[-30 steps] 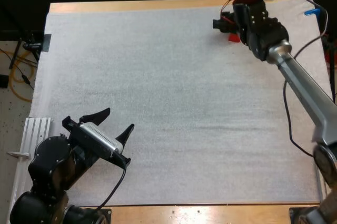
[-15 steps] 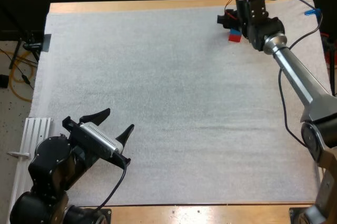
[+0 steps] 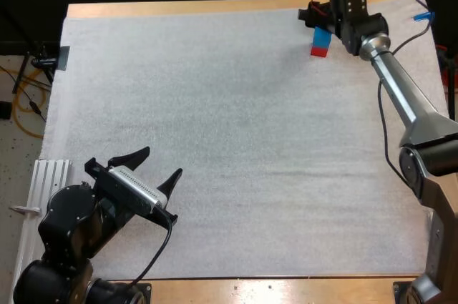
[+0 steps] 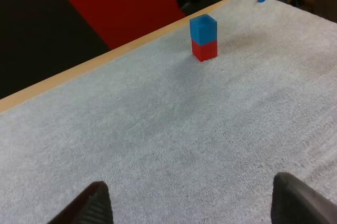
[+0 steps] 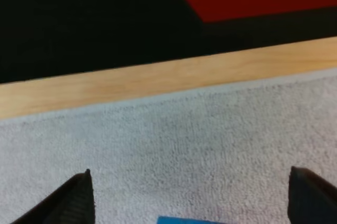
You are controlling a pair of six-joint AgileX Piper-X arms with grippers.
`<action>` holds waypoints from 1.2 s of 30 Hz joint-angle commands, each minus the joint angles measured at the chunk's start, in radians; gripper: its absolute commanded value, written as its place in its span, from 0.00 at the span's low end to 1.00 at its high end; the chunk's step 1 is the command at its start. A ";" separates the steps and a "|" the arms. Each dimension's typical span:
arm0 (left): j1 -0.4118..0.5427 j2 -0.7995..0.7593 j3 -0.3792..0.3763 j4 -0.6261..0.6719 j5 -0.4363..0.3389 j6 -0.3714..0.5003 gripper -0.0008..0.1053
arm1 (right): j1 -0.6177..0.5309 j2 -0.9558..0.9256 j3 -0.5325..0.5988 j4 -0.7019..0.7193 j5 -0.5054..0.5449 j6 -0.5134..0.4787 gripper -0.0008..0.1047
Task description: Stack red cube on blue cube
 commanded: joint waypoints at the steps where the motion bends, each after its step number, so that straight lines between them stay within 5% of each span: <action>1: -0.005 0.000 -0.008 -0.003 -0.006 0.001 0.60 | 0.000 0.011 -0.020 0.022 -0.013 0.002 0.69; 17: -0.005 0.058 -0.013 -0.011 -0.004 0.000 0.60 | 0.000 0.052 -0.024 0.085 -0.041 -0.001 0.69; 25: -0.005 0.058 -0.025 0.007 -0.004 0.000 0.60 | 0.000 0.050 -0.024 0.115 -0.059 0.000 0.34; 36: -0.005 0.058 -0.025 0.013 -0.004 0.000 0.60 | 0.008 -0.052 -0.024 0.213 -0.059 -0.031 0.33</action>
